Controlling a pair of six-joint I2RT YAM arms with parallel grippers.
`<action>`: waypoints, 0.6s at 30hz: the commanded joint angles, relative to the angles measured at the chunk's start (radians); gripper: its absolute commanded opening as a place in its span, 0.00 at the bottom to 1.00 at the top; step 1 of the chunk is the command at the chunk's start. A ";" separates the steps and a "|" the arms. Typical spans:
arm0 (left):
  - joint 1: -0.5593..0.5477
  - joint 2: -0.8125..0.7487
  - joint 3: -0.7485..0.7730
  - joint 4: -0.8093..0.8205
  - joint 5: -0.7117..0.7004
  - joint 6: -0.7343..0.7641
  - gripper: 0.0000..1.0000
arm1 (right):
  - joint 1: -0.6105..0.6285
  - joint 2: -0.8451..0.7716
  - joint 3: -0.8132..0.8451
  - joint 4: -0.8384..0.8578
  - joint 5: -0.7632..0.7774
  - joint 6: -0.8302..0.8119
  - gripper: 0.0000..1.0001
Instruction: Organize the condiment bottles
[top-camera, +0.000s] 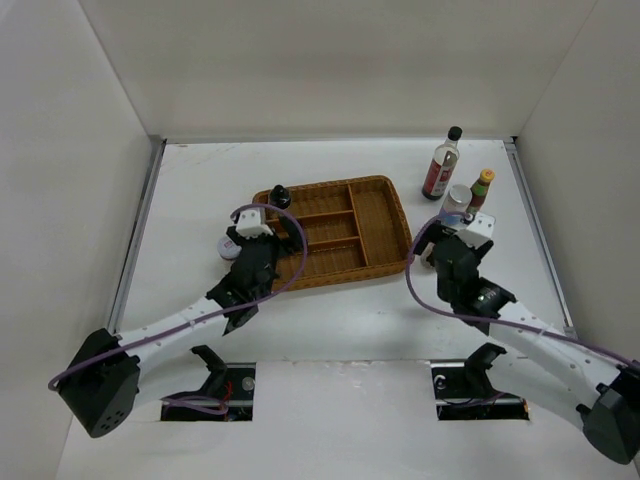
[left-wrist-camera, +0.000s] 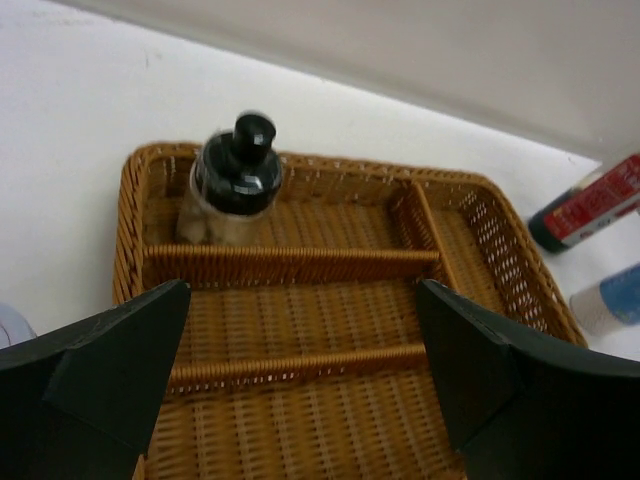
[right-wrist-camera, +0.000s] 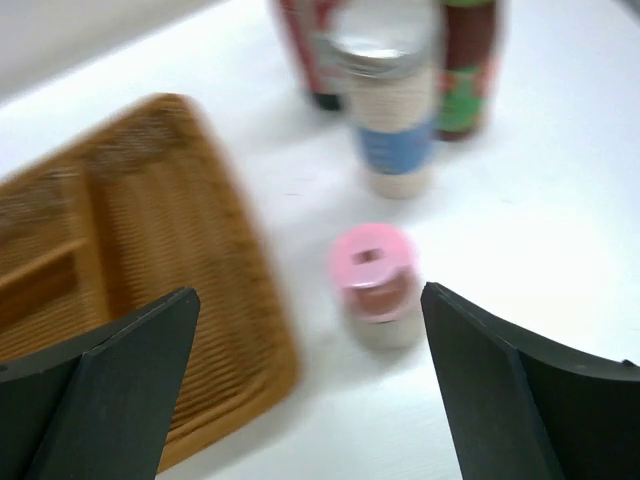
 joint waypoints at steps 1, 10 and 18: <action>0.002 -0.026 -0.073 0.130 0.078 -0.084 1.00 | -0.112 0.065 0.043 -0.085 -0.014 0.028 1.00; 0.033 0.009 -0.211 0.374 0.232 -0.157 1.00 | -0.314 0.288 0.083 0.074 -0.276 -0.001 0.96; 0.038 0.033 -0.227 0.388 0.246 -0.177 1.00 | -0.313 0.391 0.136 0.081 -0.254 -0.021 0.85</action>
